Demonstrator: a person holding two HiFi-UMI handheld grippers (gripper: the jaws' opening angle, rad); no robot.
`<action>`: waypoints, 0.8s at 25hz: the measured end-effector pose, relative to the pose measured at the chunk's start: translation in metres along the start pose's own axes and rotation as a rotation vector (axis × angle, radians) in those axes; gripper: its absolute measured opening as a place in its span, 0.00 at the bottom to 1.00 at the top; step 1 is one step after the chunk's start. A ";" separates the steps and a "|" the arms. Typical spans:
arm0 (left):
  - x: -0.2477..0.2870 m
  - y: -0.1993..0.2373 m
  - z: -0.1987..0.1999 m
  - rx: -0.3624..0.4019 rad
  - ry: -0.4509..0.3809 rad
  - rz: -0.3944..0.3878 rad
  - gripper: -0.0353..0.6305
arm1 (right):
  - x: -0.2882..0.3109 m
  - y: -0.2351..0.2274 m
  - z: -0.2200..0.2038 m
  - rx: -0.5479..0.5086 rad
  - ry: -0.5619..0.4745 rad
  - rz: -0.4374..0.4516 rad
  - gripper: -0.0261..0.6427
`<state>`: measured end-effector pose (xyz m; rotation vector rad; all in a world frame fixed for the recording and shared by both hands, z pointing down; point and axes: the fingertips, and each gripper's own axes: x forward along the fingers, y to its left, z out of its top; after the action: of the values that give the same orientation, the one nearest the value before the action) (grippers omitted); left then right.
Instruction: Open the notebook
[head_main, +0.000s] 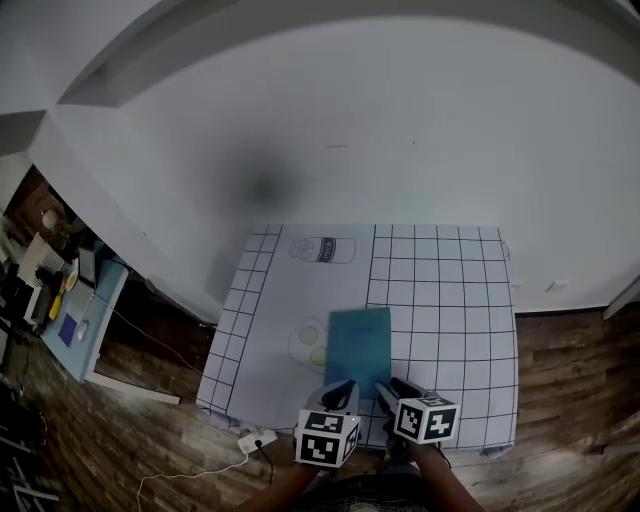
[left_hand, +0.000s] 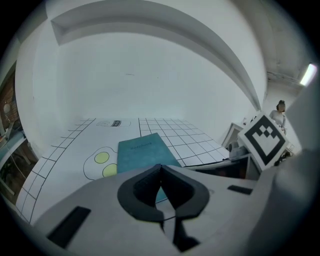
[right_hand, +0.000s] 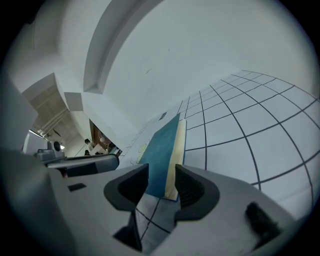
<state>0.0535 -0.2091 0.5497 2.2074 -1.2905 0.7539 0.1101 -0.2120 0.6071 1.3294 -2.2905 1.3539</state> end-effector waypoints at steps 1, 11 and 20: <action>-0.001 0.002 0.000 0.000 0.000 -0.006 0.07 | 0.001 -0.001 0.000 0.010 -0.003 -0.008 0.29; -0.010 0.013 -0.001 0.009 -0.013 -0.046 0.07 | 0.006 -0.006 -0.002 0.090 0.055 -0.041 0.29; -0.018 0.026 -0.003 -0.005 -0.029 -0.047 0.07 | 0.002 -0.001 0.008 0.164 0.052 0.046 0.13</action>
<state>0.0229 -0.2071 0.5430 2.2441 -1.2480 0.7029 0.1120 -0.2197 0.6044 1.2769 -2.2312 1.6023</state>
